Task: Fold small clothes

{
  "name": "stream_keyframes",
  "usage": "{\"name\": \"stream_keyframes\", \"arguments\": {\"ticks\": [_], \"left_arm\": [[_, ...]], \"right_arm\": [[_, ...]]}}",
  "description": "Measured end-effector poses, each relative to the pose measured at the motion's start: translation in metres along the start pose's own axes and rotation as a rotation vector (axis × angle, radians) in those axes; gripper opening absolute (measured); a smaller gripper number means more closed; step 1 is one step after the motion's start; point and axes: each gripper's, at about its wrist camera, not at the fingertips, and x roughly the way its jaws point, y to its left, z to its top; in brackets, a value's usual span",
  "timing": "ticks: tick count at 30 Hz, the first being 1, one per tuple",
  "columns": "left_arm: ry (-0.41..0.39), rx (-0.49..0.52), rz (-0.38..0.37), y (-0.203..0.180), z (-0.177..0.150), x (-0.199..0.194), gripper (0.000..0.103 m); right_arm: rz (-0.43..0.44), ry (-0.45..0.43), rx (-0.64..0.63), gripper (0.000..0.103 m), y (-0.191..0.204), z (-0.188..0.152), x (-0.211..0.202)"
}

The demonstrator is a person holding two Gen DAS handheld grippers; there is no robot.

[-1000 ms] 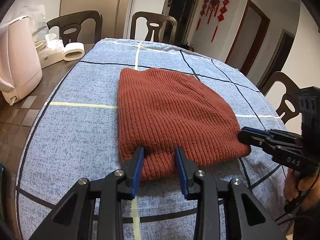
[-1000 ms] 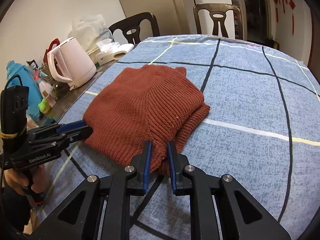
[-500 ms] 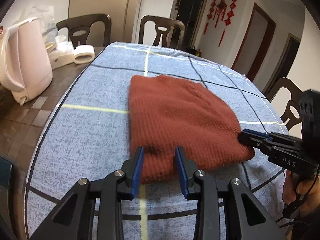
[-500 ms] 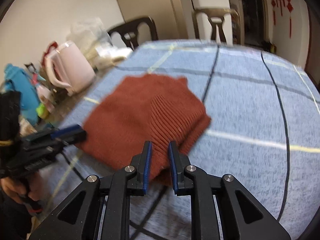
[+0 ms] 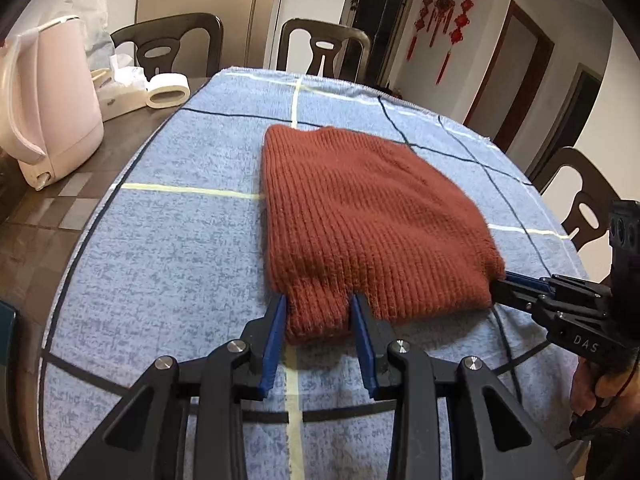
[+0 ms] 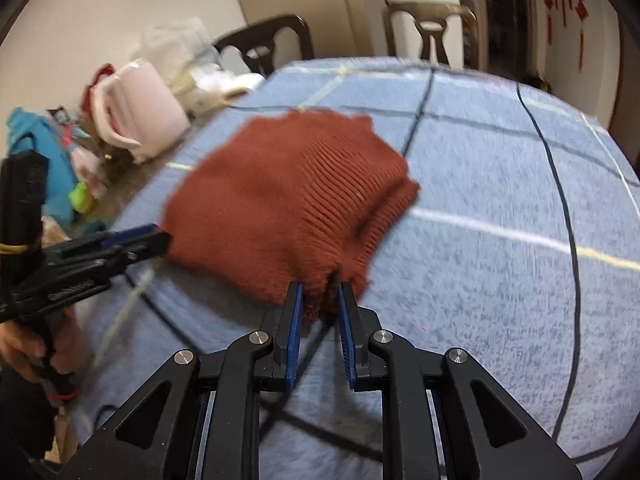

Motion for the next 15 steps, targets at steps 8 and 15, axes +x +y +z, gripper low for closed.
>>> {"name": "stream_keyframes", "arguments": {"ticks": [8, 15], "left_arm": [[-0.031, -0.008, -0.033, 0.000, 0.004, -0.020, 0.036], [-0.023, 0.020, -0.041, -0.014, 0.013, -0.003, 0.036]], "right_arm": [[0.026, -0.047, 0.049, 0.019, -0.006, 0.004, -0.022], [0.032, -0.086, 0.039, 0.020, -0.001, 0.019, -0.015]]}}
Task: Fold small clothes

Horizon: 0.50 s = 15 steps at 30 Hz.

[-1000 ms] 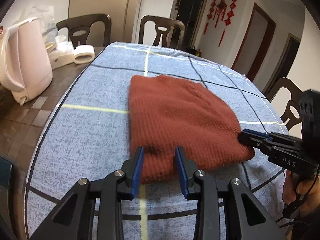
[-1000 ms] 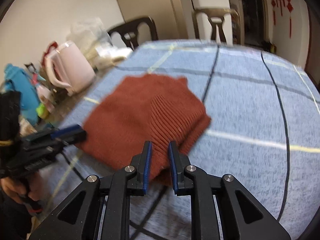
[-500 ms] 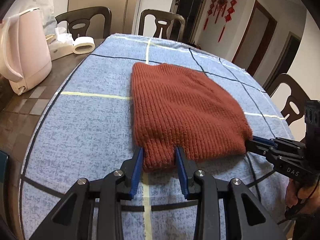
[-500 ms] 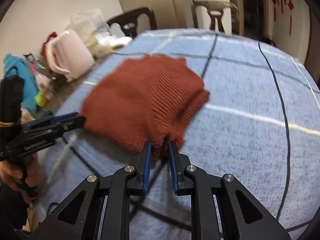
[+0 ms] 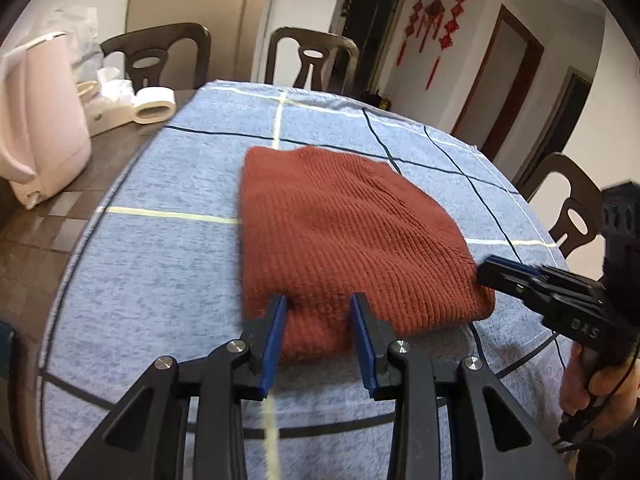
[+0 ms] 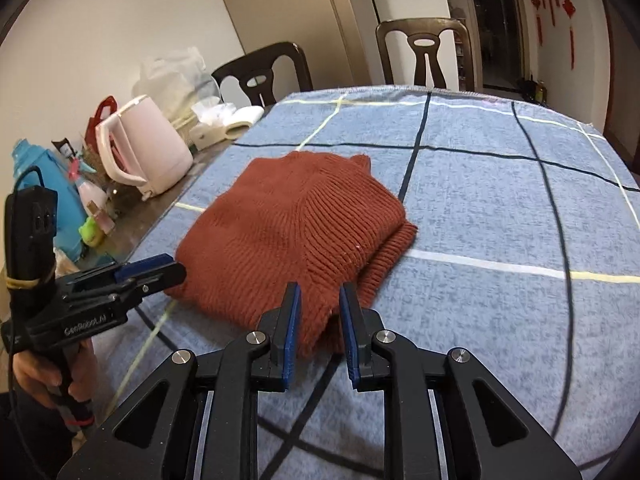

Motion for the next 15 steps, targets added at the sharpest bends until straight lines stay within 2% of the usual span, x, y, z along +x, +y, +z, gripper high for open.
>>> {"name": "stream_keyframes", "arguments": {"ticks": [3, 5, 8, 12, 15], "left_arm": [[0.006, 0.006, -0.005, -0.005, -0.001, 0.010, 0.037], [0.004, 0.003, -0.011, -0.006, -0.001, 0.011, 0.039], [0.013, 0.007, -0.007, -0.009, -0.001, 0.010, 0.040], [-0.001, -0.018, -0.036, -0.002, 0.003, -0.004, 0.040], [-0.042, -0.017, -0.009, 0.004, 0.013, -0.011, 0.040]], "right_arm": [[-0.043, 0.018, 0.012, 0.020, -0.011, 0.002, 0.020], [-0.020, 0.011, 0.044, 0.020, -0.020, 0.003, 0.025], [-0.064, 0.008, -0.004, 0.020, -0.014, 0.006, 0.025], [-0.037, 0.008, 0.045, 0.020, -0.017, 0.007, 0.015], [-0.030, -0.041, 0.041, 0.020, -0.014, 0.011, -0.002]]}}
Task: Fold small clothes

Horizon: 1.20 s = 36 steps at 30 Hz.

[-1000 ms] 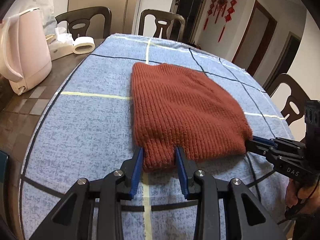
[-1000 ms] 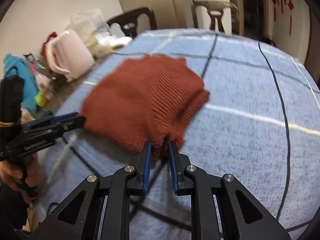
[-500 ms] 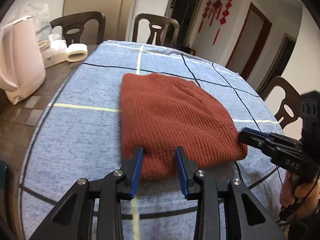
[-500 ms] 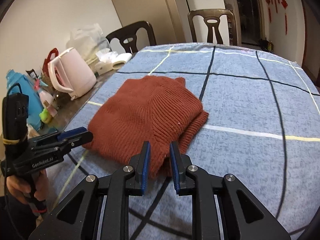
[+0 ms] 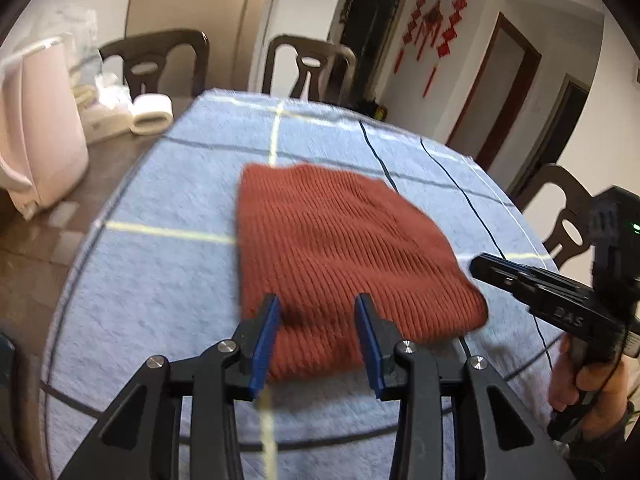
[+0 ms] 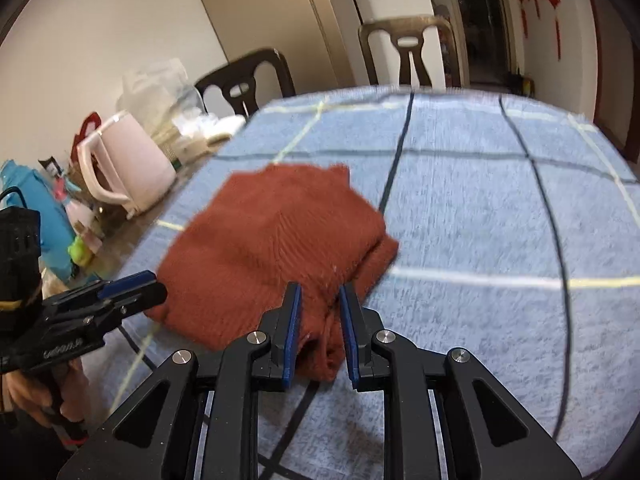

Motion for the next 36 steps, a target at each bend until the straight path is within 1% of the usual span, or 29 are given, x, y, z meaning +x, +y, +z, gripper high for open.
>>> {"name": "stream_keyframes", "arguments": {"ticks": [2, 4, 6, 7, 8, 10, 12, 13, 16, 20, 22, 24, 25, 27, 32, 36], "left_arm": [[0.005, -0.008, 0.011, 0.004, 0.006, 0.008, 0.040], [0.024, -0.008, 0.027, 0.006, 0.008, 0.021, 0.040], [0.030, 0.014, 0.057, 0.005, 0.007, 0.029, 0.040], [0.027, 0.021, 0.062, 0.004, 0.007, 0.029, 0.040], [0.029, 0.020, 0.063, 0.004, 0.007, 0.029, 0.040], [0.031, 0.013, 0.057, 0.006, 0.007, 0.028, 0.040], [0.033, 0.007, 0.056, 0.007, 0.008, 0.026, 0.040], [0.033, 0.009, 0.055, 0.006, 0.009, 0.025, 0.040], [0.031, 0.034, 0.069, 0.004, 0.016, 0.026, 0.040], [0.018, 0.042, 0.095, 0.008, 0.033, 0.035, 0.040], [0.033, 0.043, 0.091, 0.011, 0.039, 0.047, 0.040], [0.061, 0.035, 0.095, 0.014, 0.038, 0.060, 0.040], [0.063, 0.040, 0.105, 0.015, 0.036, 0.065, 0.044], [0.049, 0.042, 0.104, 0.015, 0.034, 0.066, 0.045], [0.055, 0.033, 0.098, 0.016, 0.030, 0.054, 0.045], [0.032, 0.052, 0.084, 0.013, 0.013, 0.023, 0.045]], "right_arm": [[0.005, -0.017, -0.009, 0.020, 0.003, 0.007, 0.001], [0.004, -0.009, -0.002, 0.020, 0.002, 0.012, 0.012], [0.001, 0.020, 0.012, 0.020, -0.004, 0.012, 0.027], [-0.017, 0.043, 0.008, 0.020, -0.006, 0.011, 0.036], [-0.018, 0.055, 0.010, 0.020, -0.009, 0.009, 0.042], [0.002, 0.052, 0.027, 0.020, -0.012, 0.009, 0.041], [-0.010, 0.045, 0.015, 0.020, -0.009, 0.011, 0.035], [-0.012, 0.041, 0.006, 0.020, -0.006, 0.012, 0.031], [0.018, 0.011, -0.012, 0.020, 0.001, 0.019, 0.021], [0.010, -0.005, -0.011, 0.020, 0.004, 0.033, 0.032], [0.016, 0.013, 0.024, 0.020, -0.002, 0.037, 0.045], [-0.010, 0.051, 0.051, 0.020, -0.011, 0.034, 0.060], [0.006, 0.058, 0.067, 0.021, -0.016, 0.032, 0.064], [0.033, 0.041, 0.089, 0.021, -0.022, 0.029, 0.063], [0.012, 0.050, 0.062, 0.023, -0.013, 0.030, 0.048], [0.078, 0.033, -0.004, 0.023, 0.008, 0.016, 0.017]]}}
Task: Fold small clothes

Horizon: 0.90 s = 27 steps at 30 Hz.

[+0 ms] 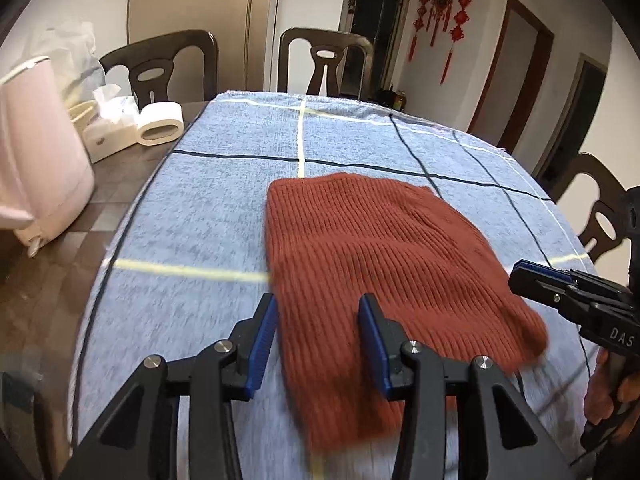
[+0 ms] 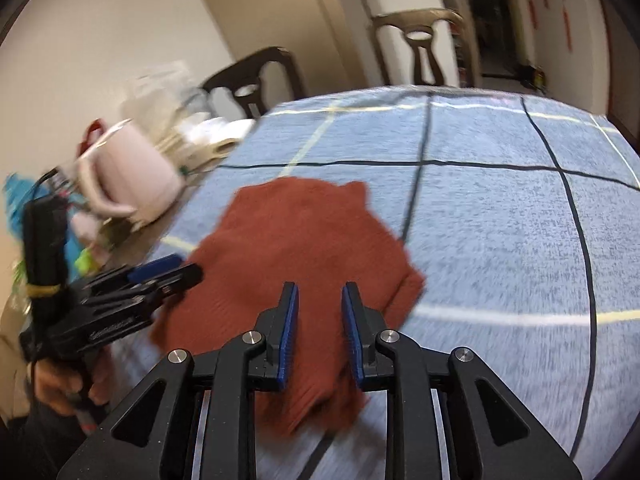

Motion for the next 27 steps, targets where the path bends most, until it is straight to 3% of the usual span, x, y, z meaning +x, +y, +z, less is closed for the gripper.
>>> {"name": "stream_keyframes", "arguments": {"ticks": [3, 5, 8, 14, 17, 19, 27], "left_arm": [[-0.010, -0.009, -0.023, 0.002, -0.016, -0.013, 0.045], [0.013, -0.013, -0.021, 0.003, -0.024, -0.006, 0.046], [0.029, -0.035, -0.026, 0.005, -0.027, 0.001, 0.048], [0.022, -0.019, 0.005, -0.002, -0.034, -0.012, 0.048], [0.025, -0.011, 0.011, -0.003, -0.042, -0.021, 0.048], [0.031, 0.006, 0.025, -0.006, -0.048, -0.027, 0.048], [0.095, 0.058, 0.095, -0.005, -0.067, -0.024, 0.050]], "right_arm": [[0.002, 0.018, -0.068, 0.023, 0.014, -0.019, -0.007], [-0.045, 0.043, -0.085, 0.022, 0.010, -0.030, 0.002], [-0.022, 0.042, -0.007, 0.022, -0.009, -0.030, 0.003], [-0.053, 0.048, -0.029, 0.024, 0.000, -0.036, -0.010], [-0.071, 0.052, -0.054, 0.034, 0.004, -0.044, -0.019], [-0.086, 0.062, -0.084, 0.046, 0.008, -0.052, -0.022], [-0.155, 0.098, -0.140, 0.046, 0.009, -0.073, -0.021]]}}
